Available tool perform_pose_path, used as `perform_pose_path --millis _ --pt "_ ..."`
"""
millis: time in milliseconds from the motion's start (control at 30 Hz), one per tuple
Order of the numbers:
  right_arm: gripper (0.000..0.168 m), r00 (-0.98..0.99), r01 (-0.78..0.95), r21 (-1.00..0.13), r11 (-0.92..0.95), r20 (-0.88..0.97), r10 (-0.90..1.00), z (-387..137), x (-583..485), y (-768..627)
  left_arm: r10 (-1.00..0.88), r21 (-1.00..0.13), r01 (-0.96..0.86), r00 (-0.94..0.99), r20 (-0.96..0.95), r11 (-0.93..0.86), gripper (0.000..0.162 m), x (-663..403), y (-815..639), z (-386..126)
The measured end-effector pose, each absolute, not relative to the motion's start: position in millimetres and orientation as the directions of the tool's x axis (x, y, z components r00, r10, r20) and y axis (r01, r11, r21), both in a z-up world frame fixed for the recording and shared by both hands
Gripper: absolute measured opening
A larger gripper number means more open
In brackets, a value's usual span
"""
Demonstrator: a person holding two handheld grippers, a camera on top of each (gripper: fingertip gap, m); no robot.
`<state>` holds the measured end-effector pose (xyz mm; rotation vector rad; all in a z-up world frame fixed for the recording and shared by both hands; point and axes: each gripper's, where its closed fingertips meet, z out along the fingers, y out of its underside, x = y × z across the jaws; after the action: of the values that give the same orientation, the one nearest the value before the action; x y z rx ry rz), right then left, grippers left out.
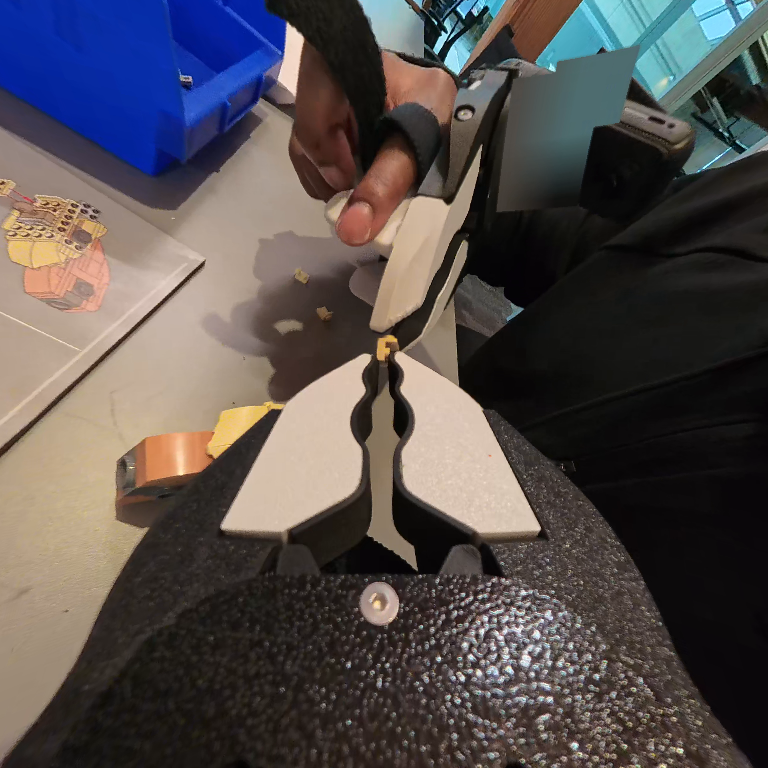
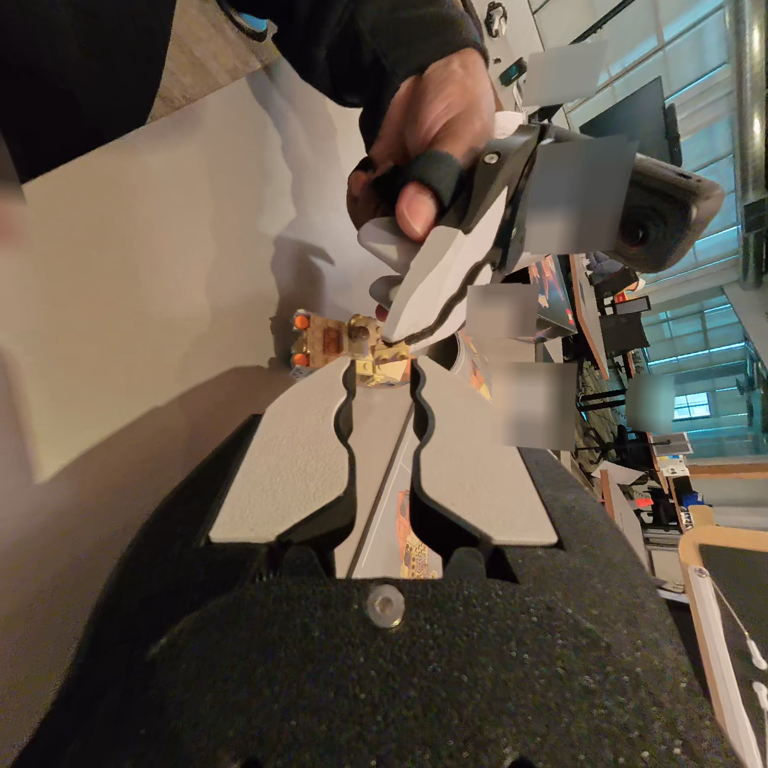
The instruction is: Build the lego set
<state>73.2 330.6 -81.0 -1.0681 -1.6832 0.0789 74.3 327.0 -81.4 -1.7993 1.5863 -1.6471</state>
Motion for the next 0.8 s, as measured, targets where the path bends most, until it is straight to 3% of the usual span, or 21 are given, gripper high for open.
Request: perform_pose_path --millis 333,500,700,800 --pt "0.016 0.0 0.587 -0.534 0.608 0.751 0.66 -84 69 335 -0.796 -0.746 -0.549 -0.22 0.564 -0.377 0.005 77 329 -85" --pt "0.016 0.095 0.551 -0.612 0.567 0.721 0.686 -79 76 339 -0.848 -0.795 -0.473 -0.167 0.504 -0.379 0.027 66 346 -77" --pt "0.016 0.166 0.555 -0.657 0.511 0.689 0.705 -85 84 346 -0.88 -0.794 -0.399 0.083 0.468 -0.459 0.04 33 373 -95" --pt "0.016 0.156 0.592 -0.638 0.492 0.689 0.707 -96 85 349 -0.803 -0.735 -0.329 0.174 0.569 -0.592 0.041 20 368 -116"
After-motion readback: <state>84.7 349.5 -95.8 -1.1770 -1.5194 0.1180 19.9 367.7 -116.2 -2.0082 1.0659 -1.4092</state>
